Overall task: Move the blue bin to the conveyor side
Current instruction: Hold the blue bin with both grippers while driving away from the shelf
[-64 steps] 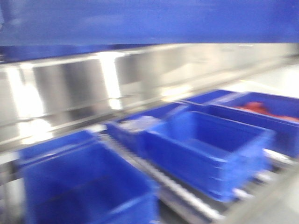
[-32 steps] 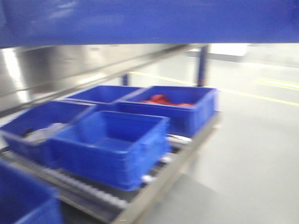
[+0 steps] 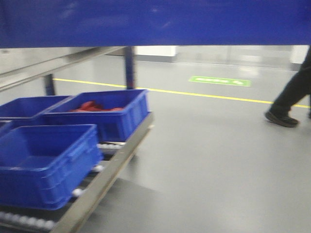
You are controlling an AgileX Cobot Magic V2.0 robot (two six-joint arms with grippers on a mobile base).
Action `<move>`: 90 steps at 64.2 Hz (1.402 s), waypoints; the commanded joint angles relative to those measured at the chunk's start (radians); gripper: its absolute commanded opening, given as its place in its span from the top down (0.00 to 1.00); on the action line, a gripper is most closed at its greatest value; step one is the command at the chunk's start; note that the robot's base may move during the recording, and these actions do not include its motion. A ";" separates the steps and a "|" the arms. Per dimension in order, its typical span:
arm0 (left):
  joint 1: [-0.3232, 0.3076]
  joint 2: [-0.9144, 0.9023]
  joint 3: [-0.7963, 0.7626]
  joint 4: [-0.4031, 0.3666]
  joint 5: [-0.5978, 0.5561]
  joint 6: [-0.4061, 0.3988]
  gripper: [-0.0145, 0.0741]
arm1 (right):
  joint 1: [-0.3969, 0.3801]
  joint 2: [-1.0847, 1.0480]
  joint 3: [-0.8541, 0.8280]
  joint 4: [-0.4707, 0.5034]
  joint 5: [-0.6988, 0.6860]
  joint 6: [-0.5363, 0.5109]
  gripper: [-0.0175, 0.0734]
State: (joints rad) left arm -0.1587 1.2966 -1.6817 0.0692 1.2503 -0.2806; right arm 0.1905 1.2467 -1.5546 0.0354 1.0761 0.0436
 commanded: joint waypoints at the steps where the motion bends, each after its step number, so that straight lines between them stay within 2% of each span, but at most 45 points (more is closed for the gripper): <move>1: -0.006 -0.024 -0.014 0.011 -0.066 0.006 0.86 | -0.007 -0.025 -0.024 -0.013 -0.099 -0.015 0.91; 90: -0.006 -0.024 -0.014 0.011 -0.072 0.006 0.86 | -0.007 -0.025 -0.024 -0.013 -0.099 -0.015 0.91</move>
State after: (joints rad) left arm -0.1587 1.2966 -1.6817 0.0695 1.2509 -0.2806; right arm 0.1905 1.2467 -1.5546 0.0354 1.0761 0.0436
